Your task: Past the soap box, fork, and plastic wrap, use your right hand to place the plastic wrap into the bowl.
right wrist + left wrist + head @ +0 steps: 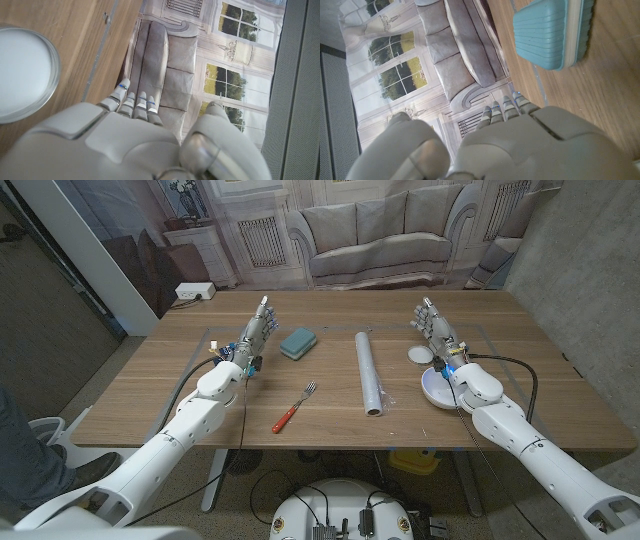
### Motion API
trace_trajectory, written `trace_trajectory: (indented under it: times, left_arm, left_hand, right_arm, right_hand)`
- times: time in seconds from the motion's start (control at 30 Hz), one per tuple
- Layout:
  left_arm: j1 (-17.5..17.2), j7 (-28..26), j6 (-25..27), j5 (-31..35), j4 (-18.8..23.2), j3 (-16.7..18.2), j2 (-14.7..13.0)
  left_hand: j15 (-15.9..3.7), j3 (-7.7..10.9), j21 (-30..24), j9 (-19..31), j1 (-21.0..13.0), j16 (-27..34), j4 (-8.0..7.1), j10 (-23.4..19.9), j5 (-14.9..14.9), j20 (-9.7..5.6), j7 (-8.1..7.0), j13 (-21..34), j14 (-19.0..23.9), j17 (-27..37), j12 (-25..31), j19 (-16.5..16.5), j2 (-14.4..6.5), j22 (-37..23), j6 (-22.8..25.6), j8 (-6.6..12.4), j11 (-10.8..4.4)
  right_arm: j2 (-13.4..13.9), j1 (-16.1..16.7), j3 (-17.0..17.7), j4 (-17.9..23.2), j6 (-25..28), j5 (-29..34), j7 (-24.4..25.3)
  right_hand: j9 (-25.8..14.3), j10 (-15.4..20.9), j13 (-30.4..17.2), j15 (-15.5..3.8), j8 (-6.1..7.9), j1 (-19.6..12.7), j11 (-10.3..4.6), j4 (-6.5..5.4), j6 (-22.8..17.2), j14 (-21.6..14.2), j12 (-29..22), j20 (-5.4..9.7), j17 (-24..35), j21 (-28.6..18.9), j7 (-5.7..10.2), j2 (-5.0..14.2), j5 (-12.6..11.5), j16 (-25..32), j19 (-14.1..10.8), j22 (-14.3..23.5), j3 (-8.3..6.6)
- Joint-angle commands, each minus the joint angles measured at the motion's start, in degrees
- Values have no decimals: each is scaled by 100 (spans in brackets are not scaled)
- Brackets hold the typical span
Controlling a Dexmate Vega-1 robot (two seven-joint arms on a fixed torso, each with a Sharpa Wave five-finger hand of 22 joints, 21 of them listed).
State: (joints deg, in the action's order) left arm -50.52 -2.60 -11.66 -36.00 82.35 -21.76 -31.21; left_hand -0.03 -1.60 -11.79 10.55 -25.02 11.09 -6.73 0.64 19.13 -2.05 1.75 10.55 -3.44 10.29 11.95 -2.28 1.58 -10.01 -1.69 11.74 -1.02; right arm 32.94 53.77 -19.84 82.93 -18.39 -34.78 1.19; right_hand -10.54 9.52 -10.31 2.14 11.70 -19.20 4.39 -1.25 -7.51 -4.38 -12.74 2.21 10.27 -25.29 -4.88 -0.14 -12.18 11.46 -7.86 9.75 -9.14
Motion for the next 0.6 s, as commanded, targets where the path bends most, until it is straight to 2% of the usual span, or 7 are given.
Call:
trace_trajectory:
  times: [0.03,0.6]
  left_arm:
    - [49,-36,87,42,34,-61,22]
    - [-115,-358,253,174,519,-31,-102]
  left_hand:
    - [-14,-7,-18,15,-40,17,1,-52,37,-3,27,28,33,13,49,11,-19,-17,65,51,-40]
    - [-29,-6,-3,15,-97,19,22,-133,53,10,28,28,99,13,60,12,-69,-19,149,58,-42]
  right_arm:
    - [93,32,-54,159,-200,198,-126]
    - [-56,-306,-261,-363,-899,492,-650]
  right_hand:
    - [-18,83,-26,-12,41,-60,-2,37,-74,-81,-43,173,11,21,8,7,-7,27,-64,31,-22]
    - [-21,291,-27,-164,70,-170,-106,129,-281,-275,-90,221,9,52,158,0,-3,35,-271,36,-25]
